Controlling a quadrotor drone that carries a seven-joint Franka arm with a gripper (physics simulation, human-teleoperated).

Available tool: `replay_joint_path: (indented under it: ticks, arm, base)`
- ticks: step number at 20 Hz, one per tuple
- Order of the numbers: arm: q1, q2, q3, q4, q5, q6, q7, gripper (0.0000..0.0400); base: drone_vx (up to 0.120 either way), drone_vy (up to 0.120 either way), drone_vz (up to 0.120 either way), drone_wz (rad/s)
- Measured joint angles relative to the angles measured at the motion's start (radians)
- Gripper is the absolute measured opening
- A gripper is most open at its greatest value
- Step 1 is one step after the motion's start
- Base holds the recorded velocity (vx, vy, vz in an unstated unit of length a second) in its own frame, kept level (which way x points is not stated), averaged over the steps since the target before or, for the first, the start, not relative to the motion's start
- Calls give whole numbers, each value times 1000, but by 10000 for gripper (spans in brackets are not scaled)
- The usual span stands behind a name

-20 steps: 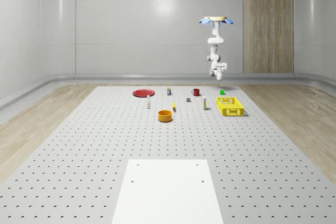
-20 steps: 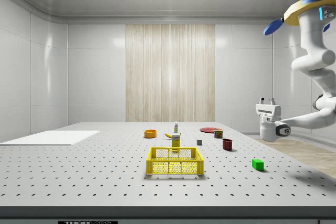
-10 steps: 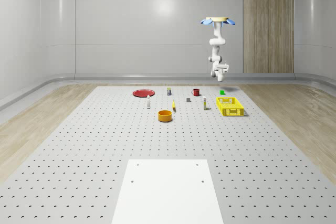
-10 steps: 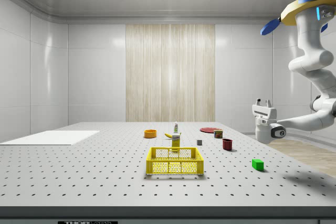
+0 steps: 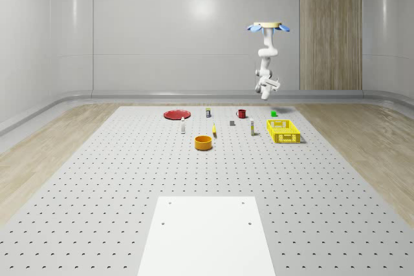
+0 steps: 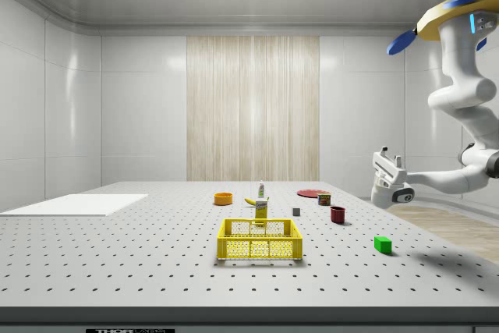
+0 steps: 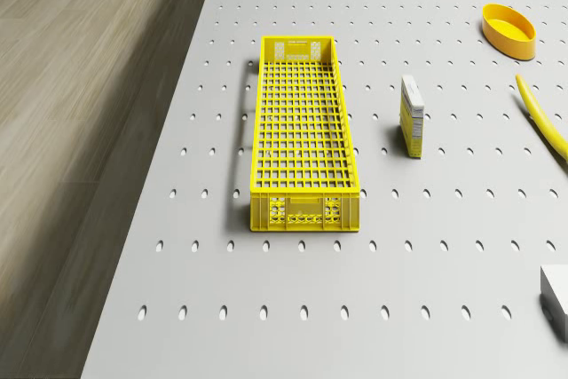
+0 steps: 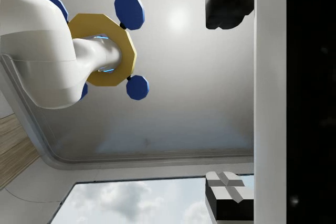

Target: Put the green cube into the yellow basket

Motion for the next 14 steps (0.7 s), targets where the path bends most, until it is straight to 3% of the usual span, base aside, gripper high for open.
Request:
replay_joint_path:
  ticks: [4,9,11,14]
  arm:
    - [-68,-24,196,-104,-291,15,50,400]
    - [-223,-88,511,-392,-830,24,195,400]
    - [-314,-117,623,-519,-1050,3,282,400]
    - [-475,-158,757,-658,-1316,-58,415,400]
  base:
    - [0,0,-120,0]
    - [0,0,-120,0]
    - [0,0,-120,0]
    - [0,0,-120,0]
